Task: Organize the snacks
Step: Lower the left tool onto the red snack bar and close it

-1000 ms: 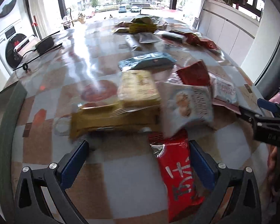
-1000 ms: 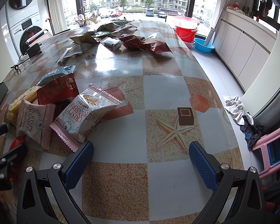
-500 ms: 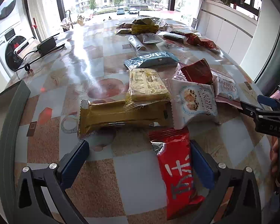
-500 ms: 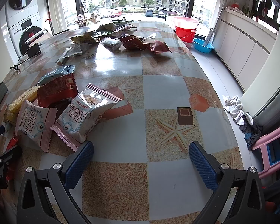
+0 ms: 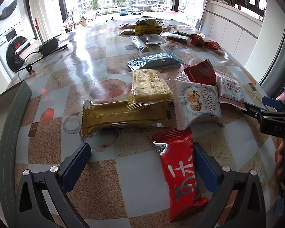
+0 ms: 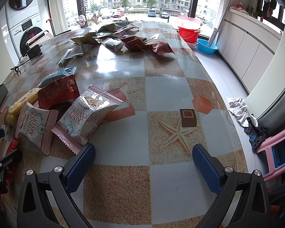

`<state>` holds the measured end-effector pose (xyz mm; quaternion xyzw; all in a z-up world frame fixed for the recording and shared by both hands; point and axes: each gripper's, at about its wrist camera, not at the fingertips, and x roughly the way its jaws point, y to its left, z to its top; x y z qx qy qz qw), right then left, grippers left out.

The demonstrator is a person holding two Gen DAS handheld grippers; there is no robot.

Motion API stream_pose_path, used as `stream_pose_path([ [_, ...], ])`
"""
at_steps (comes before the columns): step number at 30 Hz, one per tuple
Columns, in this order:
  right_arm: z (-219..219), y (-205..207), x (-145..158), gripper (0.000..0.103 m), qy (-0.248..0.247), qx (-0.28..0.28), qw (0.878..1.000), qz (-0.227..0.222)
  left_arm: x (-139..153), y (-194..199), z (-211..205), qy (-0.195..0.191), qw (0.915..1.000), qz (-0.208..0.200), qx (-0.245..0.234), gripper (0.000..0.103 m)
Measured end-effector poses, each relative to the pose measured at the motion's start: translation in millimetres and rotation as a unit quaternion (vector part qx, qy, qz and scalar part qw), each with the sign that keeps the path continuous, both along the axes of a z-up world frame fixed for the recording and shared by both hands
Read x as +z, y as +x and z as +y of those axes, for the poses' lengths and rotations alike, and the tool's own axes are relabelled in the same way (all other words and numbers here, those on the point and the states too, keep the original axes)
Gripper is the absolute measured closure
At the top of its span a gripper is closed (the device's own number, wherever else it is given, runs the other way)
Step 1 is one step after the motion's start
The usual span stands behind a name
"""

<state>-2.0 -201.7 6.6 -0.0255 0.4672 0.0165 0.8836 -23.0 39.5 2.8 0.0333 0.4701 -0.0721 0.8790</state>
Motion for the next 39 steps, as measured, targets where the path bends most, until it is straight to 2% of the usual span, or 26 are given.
stream_pose_path([
  [14, 0, 0, 0, 0.001, 0.0, 0.0, 1.0, 0.0, 1, -1, 3, -0.009, 1.0, 0.0, -0.003, 0.0],
  [19, -1, 0, 0, 0.001, 0.0, 0.0, 1.0, 0.0, 6, -3, 20, -0.06, 0.9981, -0.004, 0.008, 0.0],
  [23, -1, 0, 0, 0.001, 0.0, 0.0, 1.0, 0.0, 8, 0, 25, -0.085, 0.9964, 0.005, 0.002, 0.0],
  [26, -1, 0, 0, 0.001, 0.0, 0.0, 1.0, 0.0, 10, 0, 33, -0.128, 0.9916, 0.017, 0.005, 0.0],
  [31, -1, 0, 0, 0.001, 0.0, 0.0, 1.0, 0.0, 12, -15, 17, -0.106, 0.9937, 0.035, -0.012, 0.0],
  [34, -1, 0, 0, 0.001, 0.0, 0.0, 1.0, 0.0, 6, -26, -7, -0.035, 0.9987, 0.028, -0.024, 0.001],
  [35, -1, 0, 0, 0.001, 0.0, 0.0, 1.0, 0.0, 4, -28, -14, -0.011, 0.9993, 0.019, -0.03, 0.007],
  [37, -1, 0, 0, 0.001, 0.0, 0.0, 1.0, 0.0, 8, -31, -22, -0.013, 0.9983, -0.007, -0.057, 0.038],
  [38, 0, 0, 0, 0.001, 0.0, 0.0, 1.0, 0.0, 10, -31, -24, -0.01, 0.9981, -0.013, -0.06, 0.069],
  [39, 0, 0, 0, 0.001, 0.0, -0.001, 1.0, 0.0, 10, -29, -23, -0.01, 0.9983, -0.012, -0.056, 0.077],
])
